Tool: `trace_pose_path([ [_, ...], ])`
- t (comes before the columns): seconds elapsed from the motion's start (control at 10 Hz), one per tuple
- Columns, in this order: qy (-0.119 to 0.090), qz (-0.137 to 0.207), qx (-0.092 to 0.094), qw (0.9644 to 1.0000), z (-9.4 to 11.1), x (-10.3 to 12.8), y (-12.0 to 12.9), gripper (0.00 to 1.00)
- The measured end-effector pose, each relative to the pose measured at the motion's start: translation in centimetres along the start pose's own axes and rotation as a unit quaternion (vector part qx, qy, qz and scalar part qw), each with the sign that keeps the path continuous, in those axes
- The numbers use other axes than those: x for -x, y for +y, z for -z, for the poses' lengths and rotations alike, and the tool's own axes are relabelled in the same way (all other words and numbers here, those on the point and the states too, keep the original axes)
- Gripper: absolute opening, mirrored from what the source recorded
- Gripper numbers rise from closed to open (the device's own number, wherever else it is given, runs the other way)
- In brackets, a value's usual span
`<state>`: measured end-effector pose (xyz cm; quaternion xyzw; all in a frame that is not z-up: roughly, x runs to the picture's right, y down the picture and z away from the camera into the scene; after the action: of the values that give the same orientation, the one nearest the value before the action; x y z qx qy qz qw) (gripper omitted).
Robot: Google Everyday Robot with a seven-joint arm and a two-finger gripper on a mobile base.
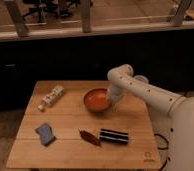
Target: Drag the ceramic bowl in a circle
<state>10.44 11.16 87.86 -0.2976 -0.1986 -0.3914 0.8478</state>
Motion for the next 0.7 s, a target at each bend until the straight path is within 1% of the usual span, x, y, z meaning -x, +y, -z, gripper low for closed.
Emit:
trace_pose_path([
  [0.2,-0.001,-0.004,0.002,1.0,-0.1,-0.2,0.6,0.02],
  [0.3,-0.002,0.003,0.006,1.0,-0.2,0.4,1.1,0.02],
  [0.5,-0.006,0.01,0.012,0.9999,-0.3,2.6,1.9,0.02],
  [0.7,-0.007,0.011,0.016,0.9998,-0.4,2.7,2.3,0.02],
])
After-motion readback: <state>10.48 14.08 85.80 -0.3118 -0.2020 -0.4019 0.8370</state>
